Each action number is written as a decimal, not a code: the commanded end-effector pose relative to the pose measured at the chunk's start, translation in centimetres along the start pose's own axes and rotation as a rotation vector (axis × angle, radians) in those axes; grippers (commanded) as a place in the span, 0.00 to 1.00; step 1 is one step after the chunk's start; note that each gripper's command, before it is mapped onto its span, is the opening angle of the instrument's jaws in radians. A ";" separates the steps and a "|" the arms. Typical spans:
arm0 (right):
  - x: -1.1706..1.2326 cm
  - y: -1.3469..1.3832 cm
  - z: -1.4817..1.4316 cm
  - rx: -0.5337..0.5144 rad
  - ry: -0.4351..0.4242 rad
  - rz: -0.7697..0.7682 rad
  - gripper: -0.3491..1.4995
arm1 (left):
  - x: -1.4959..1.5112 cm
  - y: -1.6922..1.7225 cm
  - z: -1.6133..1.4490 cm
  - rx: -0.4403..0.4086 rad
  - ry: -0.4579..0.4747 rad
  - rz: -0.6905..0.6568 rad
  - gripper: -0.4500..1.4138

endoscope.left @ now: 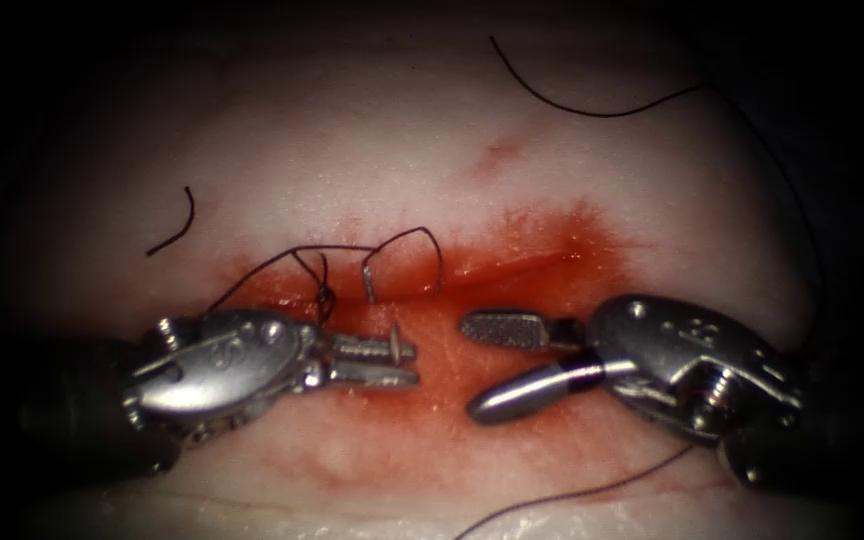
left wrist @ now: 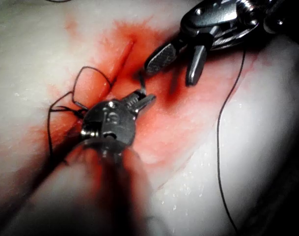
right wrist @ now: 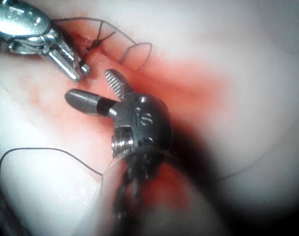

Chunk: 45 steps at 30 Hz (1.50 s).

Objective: Wound Closure
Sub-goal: Pull the needle the rest of the way through skin with left hand

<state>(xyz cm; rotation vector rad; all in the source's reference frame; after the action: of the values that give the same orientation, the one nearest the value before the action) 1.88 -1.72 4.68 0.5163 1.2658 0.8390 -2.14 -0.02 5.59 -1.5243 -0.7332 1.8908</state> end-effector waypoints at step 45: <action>-0.71 0.22 0.56 -0.149 -0.265 -0.293 0.44 | 1.37 0.72 -1.00 0.011 0.230 0.204 0.00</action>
<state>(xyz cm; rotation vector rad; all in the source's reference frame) 2.23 -2.05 5.38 0.2994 0.9951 0.5917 -1.40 0.56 3.89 -1.8386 -0.4302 1.8506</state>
